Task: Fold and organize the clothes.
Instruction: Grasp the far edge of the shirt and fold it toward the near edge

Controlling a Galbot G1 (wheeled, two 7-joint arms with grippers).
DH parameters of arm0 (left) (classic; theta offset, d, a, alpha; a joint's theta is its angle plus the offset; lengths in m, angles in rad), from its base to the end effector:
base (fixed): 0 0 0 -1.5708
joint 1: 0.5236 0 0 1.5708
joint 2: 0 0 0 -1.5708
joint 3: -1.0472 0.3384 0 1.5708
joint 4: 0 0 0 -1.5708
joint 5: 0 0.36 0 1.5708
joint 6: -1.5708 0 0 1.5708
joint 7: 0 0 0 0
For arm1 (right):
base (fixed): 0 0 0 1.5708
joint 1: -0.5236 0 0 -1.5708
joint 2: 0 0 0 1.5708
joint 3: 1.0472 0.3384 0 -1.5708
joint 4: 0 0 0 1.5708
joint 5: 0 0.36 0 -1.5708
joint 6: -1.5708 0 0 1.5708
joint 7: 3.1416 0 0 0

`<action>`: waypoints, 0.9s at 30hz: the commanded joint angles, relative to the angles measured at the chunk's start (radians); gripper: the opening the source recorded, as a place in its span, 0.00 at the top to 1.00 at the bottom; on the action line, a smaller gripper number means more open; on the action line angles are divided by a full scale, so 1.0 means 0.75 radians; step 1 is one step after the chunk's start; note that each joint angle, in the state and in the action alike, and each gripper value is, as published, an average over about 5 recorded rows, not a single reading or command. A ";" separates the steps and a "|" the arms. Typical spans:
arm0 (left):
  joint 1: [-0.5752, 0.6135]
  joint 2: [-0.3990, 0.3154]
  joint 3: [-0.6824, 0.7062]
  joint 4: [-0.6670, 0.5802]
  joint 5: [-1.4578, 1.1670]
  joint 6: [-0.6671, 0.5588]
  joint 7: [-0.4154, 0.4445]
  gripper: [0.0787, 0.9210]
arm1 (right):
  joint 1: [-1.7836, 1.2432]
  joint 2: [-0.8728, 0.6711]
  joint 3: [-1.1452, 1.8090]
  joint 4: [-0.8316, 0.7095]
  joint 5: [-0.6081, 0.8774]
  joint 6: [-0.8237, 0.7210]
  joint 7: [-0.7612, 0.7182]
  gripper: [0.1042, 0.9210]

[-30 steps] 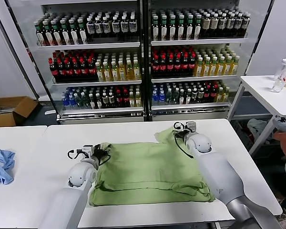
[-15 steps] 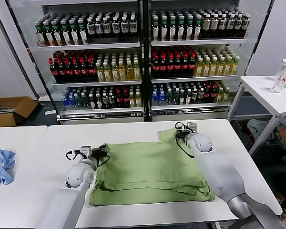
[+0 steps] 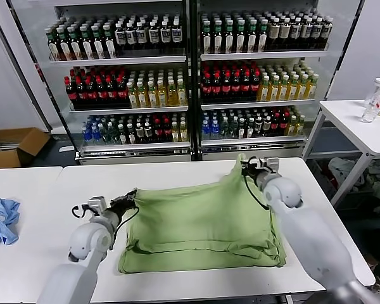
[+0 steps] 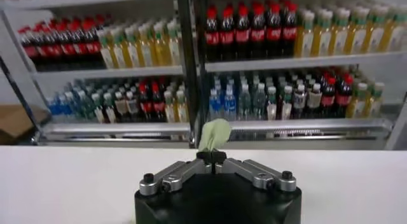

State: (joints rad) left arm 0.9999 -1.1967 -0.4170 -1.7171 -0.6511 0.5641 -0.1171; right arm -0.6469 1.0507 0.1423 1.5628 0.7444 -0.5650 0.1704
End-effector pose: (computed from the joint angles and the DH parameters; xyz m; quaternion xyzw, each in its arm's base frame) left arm 0.3670 0.0692 -0.2629 -0.0643 -0.9681 0.0973 0.2217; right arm 0.4491 -0.0534 -0.2038 0.1014 -0.9752 -0.0101 0.1966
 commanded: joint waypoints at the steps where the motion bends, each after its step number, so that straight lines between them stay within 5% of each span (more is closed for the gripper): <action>1: 0.308 0.016 -0.116 -0.384 -0.051 0.019 0.017 0.99 | -0.595 -0.168 0.292 0.607 0.027 -0.014 0.032 1.00; 8: 0.493 0.019 -0.115 -0.420 0.133 0.021 0.075 0.99 | -0.929 -0.104 0.458 0.728 -0.072 -0.019 0.054 1.00; 17: 0.496 0.023 -0.085 -0.337 0.356 0.019 0.129 0.99 | -0.979 -0.008 0.396 0.651 -0.211 -0.021 0.066 0.99; 21: 0.509 -0.009 -0.076 -0.375 0.405 0.007 0.092 0.89 | -1.017 0.004 0.400 0.705 -0.245 -0.019 0.054 0.89; 27: 0.632 -0.152 -0.039 -0.479 0.549 -0.146 -0.121 0.69 | -1.108 0.018 0.421 0.795 -0.307 -0.018 0.035 0.67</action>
State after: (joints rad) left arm 1.3677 -1.2217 -0.4620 -1.9969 -0.3950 0.5451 -0.0839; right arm -1.3449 1.0471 0.4299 2.0652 0.5848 -0.5785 0.2020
